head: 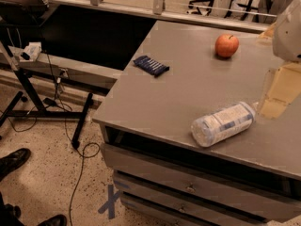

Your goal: Move rxbar blueberry near blue plastic bottle

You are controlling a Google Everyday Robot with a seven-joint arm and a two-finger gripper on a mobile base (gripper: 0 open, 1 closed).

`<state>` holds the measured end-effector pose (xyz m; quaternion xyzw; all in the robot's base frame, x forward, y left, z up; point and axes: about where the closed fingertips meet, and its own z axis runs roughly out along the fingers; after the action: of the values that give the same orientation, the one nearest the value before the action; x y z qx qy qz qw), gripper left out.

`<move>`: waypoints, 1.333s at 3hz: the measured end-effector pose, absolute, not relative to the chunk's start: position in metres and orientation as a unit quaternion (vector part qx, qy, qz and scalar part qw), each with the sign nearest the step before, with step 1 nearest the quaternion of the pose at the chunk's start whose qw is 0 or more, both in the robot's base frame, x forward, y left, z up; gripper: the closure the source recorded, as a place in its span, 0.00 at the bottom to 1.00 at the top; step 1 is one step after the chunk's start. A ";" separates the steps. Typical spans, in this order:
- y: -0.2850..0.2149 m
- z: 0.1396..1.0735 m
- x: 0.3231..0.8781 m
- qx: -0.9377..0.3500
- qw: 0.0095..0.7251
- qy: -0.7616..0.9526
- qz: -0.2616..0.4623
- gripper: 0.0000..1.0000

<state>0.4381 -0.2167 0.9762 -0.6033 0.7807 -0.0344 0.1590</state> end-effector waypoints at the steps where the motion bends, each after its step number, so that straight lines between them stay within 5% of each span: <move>1: -0.217 0.976 0.438 -0.603 0.159 0.781 -0.034 0.00; 4: -0.130 0.971 0.528 -0.588 0.250 0.769 0.030 0.00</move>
Offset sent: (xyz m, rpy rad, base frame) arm 0.0277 0.0182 -0.0002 0.0650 -0.0316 0.0296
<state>0.5282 -0.1305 0.9707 -0.5879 0.7686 0.0299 0.2503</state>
